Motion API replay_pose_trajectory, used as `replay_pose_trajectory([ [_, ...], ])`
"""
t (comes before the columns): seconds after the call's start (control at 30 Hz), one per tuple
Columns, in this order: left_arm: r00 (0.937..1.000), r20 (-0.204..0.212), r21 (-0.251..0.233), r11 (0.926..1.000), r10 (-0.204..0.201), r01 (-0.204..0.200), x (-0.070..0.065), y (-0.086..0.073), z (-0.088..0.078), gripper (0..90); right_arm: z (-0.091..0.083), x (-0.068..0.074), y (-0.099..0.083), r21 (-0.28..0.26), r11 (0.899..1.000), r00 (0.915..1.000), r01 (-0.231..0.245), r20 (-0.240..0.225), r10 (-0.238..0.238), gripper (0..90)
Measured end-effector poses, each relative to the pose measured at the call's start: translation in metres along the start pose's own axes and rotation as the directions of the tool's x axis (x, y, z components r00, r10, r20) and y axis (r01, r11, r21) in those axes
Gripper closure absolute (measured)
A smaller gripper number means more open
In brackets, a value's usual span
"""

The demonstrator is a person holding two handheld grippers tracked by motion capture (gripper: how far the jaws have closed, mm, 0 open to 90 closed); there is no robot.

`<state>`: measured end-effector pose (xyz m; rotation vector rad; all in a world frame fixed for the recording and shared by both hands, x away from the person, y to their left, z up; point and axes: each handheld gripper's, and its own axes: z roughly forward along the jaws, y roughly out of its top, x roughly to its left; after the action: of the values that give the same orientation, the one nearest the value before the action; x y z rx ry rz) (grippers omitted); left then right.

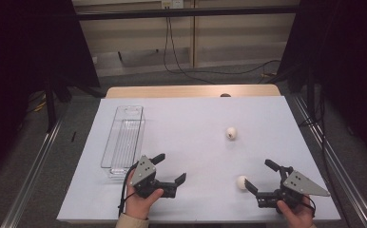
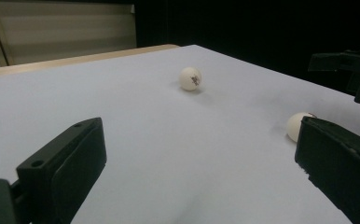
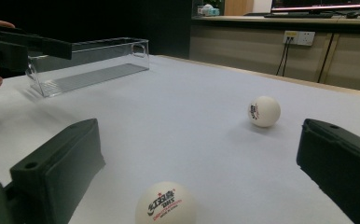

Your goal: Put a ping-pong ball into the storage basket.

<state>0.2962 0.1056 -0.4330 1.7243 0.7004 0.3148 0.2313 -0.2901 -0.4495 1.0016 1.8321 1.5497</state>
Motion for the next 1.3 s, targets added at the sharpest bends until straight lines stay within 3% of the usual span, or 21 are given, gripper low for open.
replay_pose_trajectory([
  [1.3, 0.9973, 0.073, 0.041, 0.9991, 0.006, -0.009, -0.017, 0.007, 0.031, 2.1, 0.0, 0.001, 0.001, -0.002, 1.0, 1.0, 0.006, -0.003, -0.006, 0.0],
])
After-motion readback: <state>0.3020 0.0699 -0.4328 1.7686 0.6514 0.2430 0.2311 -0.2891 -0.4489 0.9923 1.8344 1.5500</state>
